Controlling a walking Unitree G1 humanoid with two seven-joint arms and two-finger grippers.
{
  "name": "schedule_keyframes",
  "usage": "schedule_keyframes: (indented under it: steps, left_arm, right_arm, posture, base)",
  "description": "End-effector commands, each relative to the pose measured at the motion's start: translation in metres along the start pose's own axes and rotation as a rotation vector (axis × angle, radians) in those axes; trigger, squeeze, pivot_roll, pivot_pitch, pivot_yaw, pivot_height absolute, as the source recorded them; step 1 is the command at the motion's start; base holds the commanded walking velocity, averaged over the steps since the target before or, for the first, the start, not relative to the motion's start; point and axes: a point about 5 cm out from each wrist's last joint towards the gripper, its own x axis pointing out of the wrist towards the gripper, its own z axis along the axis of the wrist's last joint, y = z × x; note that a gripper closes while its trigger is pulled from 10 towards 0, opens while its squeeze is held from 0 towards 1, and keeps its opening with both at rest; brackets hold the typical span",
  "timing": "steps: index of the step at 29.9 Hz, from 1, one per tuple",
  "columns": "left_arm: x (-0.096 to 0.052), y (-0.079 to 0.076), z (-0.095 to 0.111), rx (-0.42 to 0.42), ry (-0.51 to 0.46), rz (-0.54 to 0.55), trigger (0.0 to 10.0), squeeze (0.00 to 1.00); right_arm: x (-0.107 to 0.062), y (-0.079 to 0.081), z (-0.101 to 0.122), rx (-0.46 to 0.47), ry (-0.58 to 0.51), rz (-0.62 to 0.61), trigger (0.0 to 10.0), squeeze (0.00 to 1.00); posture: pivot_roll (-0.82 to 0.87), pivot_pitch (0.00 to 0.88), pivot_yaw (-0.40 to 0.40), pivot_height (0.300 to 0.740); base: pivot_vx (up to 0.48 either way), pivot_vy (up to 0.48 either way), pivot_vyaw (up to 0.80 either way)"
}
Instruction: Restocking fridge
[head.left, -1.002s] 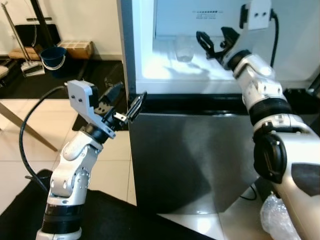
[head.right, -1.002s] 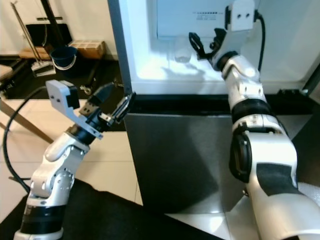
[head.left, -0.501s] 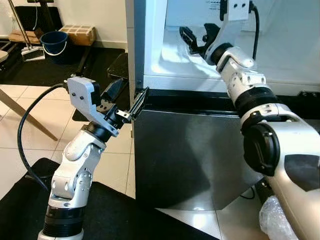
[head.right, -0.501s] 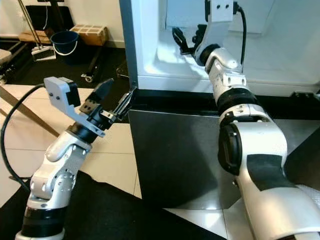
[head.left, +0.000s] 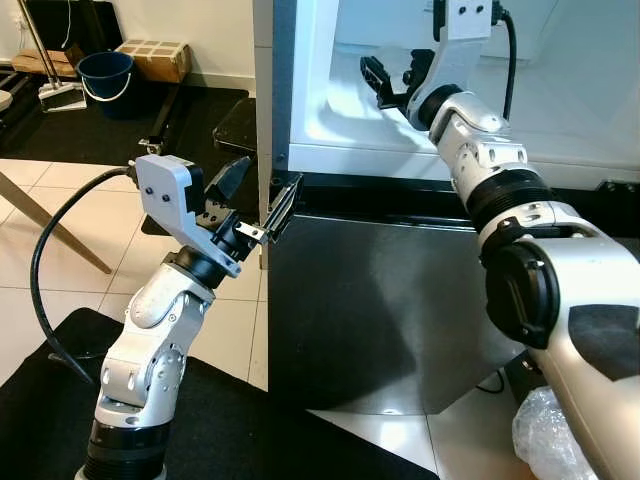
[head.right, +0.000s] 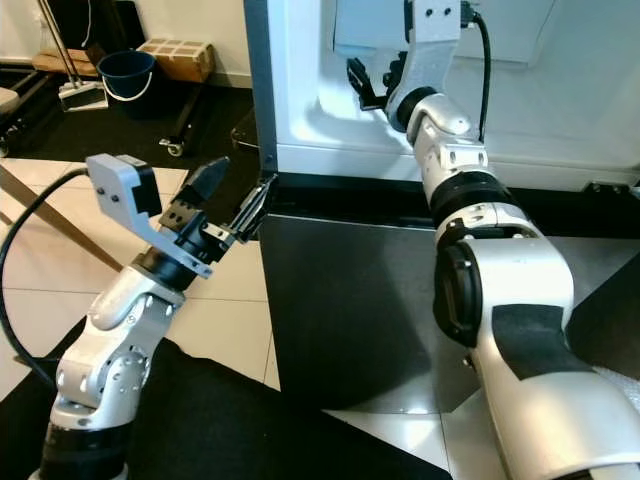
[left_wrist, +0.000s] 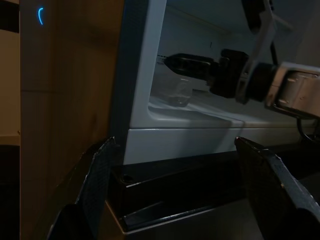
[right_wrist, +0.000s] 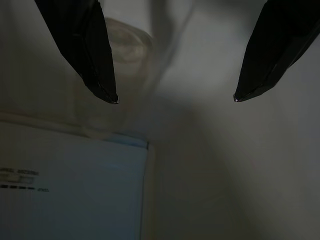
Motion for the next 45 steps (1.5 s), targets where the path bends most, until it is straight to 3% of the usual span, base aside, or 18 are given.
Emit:
schedule_keyframes:
  steps: [1, 12, 14, 29, 41, 42, 45]
  left_arm:
    - [0.000, -0.006, 0.000, -0.014, 0.001, -0.011, 10.0, 0.00]
    - [0.000, -0.014, 0.001, -0.028, -0.001, -0.021, 10.0, 0.00]
    - [-0.001, -0.015, 0.001, -0.030, 0.000, -0.023, 10.0, 0.00]
    - [-0.005, -0.021, 0.004, -0.039, 0.004, -0.016, 10.0, 0.00]
    - [-0.005, -0.023, 0.005, -0.042, 0.006, -0.013, 10.0, 0.00]
    - [-0.006, -0.023, 0.005, -0.043, 0.007, -0.014, 10.0, 0.00]
    - [-0.006, -0.023, 0.005, -0.043, 0.007, -0.014, 10.0, 0.00]
  right_arm:
    - [0.002, 0.004, 0.006, 0.003, 0.001, -0.002, 10.0, 1.00]
    - [0.003, 0.003, 0.006, -0.001, 0.022, -0.048, 10.0, 1.00]
    - [0.003, 0.002, 0.001, -0.009, 0.044, -0.060, 10.0, 0.00]
    - [0.002, 0.002, -0.005, 0.002, 0.084, -0.098, 10.0, 0.00]
    - [0.000, -0.006, -0.007, -0.079, 0.114, -0.176, 10.0, 0.00]
    - [-0.001, -0.011, -0.007, -0.135, 0.122, -0.201, 10.0, 0.00]
    - [-0.002, -0.014, -0.008, -0.168, 0.129, -0.218, 10.0, 0.00]
  posture:
    - [0.15, 0.128, -0.084, 0.740]
    - [0.15, 0.149, -0.092, 0.740]
    - [0.15, 0.151, -0.093, 0.740]
    - [0.17, 0.177, -0.105, 0.740]
    - [0.17, 0.180, -0.105, 0.740]
    - [0.17, 0.175, -0.104, 0.740]
    - [0.17, 0.175, -0.104, 0.740]
  base:
    - [0.000, 0.000, 0.00]
    - [0.000, 0.000, 0.00]
    - [0.000, 0.000, 0.00]
    - [0.000, 0.000, 0.00]
    - [0.000, 0.000, 0.00]
    - [0.000, 0.000, 0.00]
    - [0.000, 0.000, 0.00]
